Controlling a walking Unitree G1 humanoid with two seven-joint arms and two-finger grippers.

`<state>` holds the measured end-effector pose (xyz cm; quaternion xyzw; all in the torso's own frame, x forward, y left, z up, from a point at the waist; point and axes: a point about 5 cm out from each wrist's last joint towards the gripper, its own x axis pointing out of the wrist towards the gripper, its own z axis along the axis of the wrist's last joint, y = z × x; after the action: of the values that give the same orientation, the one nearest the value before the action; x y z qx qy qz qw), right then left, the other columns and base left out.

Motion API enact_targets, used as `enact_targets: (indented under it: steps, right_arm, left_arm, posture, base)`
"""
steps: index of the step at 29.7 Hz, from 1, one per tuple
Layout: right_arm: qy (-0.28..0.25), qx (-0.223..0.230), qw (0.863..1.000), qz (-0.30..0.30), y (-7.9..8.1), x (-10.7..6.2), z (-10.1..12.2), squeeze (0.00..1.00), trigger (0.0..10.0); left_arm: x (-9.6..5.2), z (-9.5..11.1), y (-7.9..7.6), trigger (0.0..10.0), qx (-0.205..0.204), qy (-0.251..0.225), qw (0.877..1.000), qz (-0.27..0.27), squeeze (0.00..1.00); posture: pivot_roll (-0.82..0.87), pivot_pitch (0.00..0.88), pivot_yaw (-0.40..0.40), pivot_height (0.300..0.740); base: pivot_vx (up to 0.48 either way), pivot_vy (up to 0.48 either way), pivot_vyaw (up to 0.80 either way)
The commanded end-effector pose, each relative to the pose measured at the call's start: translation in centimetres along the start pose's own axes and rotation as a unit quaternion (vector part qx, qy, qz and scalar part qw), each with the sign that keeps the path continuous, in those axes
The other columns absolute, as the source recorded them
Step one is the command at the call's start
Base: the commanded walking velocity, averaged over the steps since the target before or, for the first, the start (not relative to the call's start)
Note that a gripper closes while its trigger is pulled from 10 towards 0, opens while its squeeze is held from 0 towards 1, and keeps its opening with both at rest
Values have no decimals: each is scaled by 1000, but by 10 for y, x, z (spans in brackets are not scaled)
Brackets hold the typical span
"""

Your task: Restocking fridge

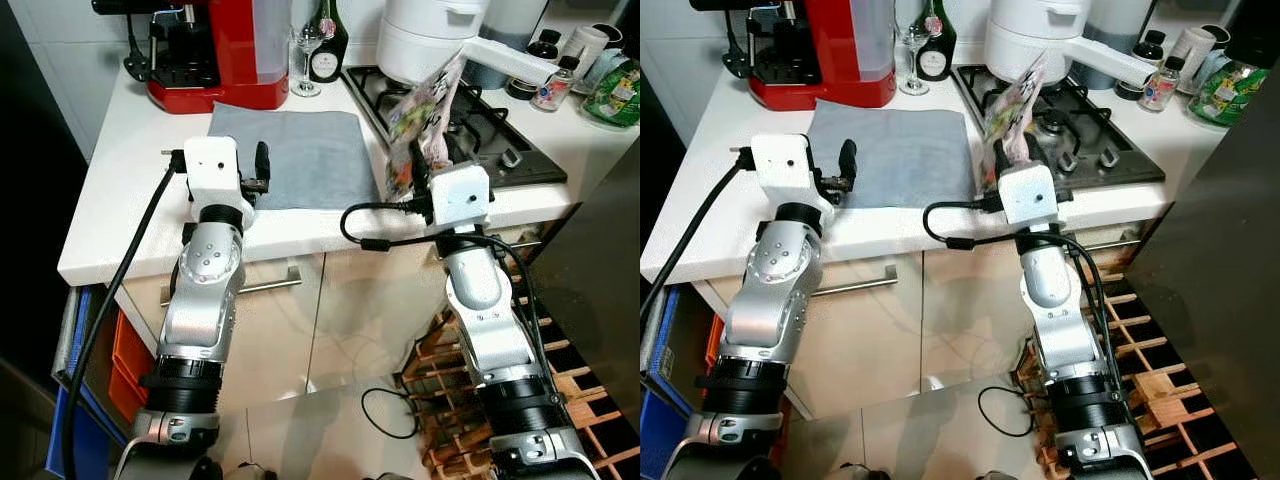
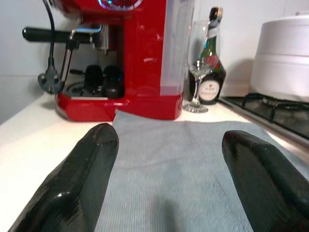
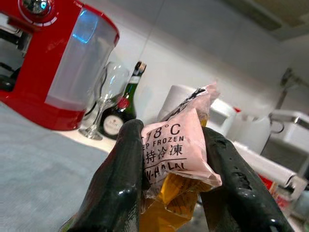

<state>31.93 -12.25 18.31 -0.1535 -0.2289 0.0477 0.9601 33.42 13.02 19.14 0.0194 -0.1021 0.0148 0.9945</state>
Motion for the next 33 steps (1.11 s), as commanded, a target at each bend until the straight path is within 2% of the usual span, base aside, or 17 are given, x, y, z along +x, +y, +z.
enact_targets:
  steps: [1,10,33]
  right_arm:
    - [-4,8,1000,-1,-1,3,2,263,0]
    - [5,24,1000,20,7,2,0,259,0]
    - [5,28,999,14,5,3,0,267,0]
  left_arm:
    - [-2,-1,-2,10000,2,0,1000,3,0]
    - [-1,-1,-5,10000,-4,0,1000,4,0]
    - [3,1,-8,10000,-1,-4,1000,-11,0]
  posture:
    - [-108,0,-42,740]
    - [-105,0,-40,740]
    - [-120,0,-13,740]
  base:
    - [0,0,0]
    - [0,0,0]
    - [-344,0,0]
